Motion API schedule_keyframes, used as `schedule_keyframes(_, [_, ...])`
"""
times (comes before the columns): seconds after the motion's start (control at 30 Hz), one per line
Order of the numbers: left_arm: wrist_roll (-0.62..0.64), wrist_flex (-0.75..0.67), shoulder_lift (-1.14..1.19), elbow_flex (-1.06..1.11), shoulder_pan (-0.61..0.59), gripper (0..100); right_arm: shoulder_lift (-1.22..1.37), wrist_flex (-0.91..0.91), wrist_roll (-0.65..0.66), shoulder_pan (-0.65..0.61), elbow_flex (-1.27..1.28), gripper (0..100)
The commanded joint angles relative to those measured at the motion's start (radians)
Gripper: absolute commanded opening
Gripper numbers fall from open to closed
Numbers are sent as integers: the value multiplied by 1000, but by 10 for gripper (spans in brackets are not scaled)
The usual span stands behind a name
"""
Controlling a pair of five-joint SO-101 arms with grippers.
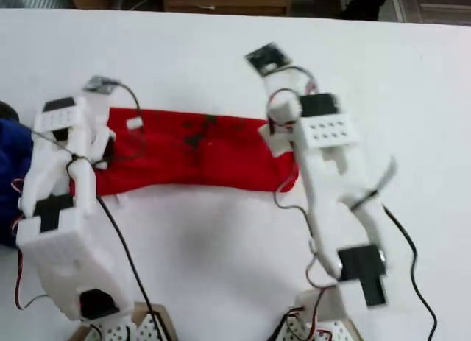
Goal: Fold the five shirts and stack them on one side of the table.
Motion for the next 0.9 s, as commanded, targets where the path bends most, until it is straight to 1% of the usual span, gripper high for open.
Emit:
schedule_keyframes(0.0, [5,-49,-87,-65,-84,24,-133,99,29,77,-35,22])
schedule_keyframes(0.07, [6,-74,-54,-104,-124,31,-156,163,77,113,-35,22])
schedule_keyframes(0.1, [6,-72,-23,-136,-130,51,-163,193,92,134,-32,26])
schedule_keyframes(0.2, [3,-17,104,-274,-133,181,-186,229,130,205,23,87])
schedule_keyframes(0.27, [0,58,206,-409,-130,264,-194,219,164,260,89,121])
schedule_keyframes(0.3, [0,100,258,-483,-129,283,-197,200,187,285,126,125])
schedule_keyframes(0.37, [-2,172,362,-642,-129,275,-199,163,233,334,203,114])
schedule_keyframes(0.47, [-20,264,523,-868,-129,261,-199,125,267,394,295,97])
schedule_keyframes(0.67, [-41,443,812,-1253,-98,260,-199,85,267,478,362,95])
schedule_keyframes(0.77, [-43,514,919,-1391,-80,260,-202,85,269,493,361,95])
schedule_keyframes(0.87, [-44,529,971,-1423,-71,254,-231,84,269,509,371,94])
